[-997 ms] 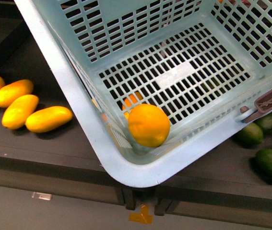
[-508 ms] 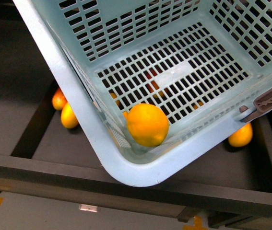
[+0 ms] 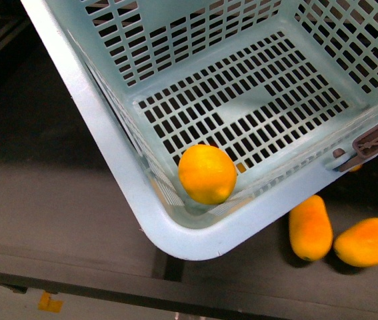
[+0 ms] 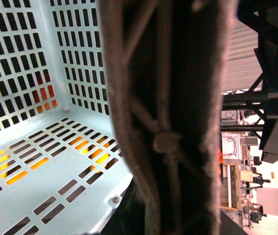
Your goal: Pick lemon and mango into basket
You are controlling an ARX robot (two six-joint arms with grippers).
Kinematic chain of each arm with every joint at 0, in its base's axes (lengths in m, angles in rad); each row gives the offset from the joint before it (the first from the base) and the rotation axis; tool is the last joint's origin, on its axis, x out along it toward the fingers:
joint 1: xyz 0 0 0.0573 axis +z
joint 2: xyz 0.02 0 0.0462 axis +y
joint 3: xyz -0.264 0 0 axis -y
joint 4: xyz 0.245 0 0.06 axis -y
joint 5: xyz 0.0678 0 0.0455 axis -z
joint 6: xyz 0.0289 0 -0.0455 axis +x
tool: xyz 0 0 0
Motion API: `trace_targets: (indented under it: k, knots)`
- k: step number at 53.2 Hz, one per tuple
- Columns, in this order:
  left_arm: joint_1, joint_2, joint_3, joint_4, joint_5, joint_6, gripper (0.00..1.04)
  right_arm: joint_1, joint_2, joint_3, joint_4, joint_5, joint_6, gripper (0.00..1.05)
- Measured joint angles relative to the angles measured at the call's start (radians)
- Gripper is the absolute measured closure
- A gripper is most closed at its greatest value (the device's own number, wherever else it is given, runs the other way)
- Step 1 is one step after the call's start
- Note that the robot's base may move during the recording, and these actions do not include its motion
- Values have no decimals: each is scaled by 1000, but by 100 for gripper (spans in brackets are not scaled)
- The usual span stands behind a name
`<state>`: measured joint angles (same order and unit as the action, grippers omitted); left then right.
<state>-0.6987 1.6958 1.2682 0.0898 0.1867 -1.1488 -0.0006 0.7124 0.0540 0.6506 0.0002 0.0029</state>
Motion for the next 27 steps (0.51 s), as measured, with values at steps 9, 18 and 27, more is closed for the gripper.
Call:
trace_targets:
  k: [9, 18, 27]
  knots:
    - [5, 0, 0, 0, -3, 0, 99, 0, 0, 1, 0, -5, 0, 9]
    - [16, 0, 0, 0, -27, 19, 99, 26, 6, 27, -93, 89, 50, 9]
    - [5, 0, -1, 0, -3, 2, 99, -26, 132, 257, -551, 389, 319, 9]
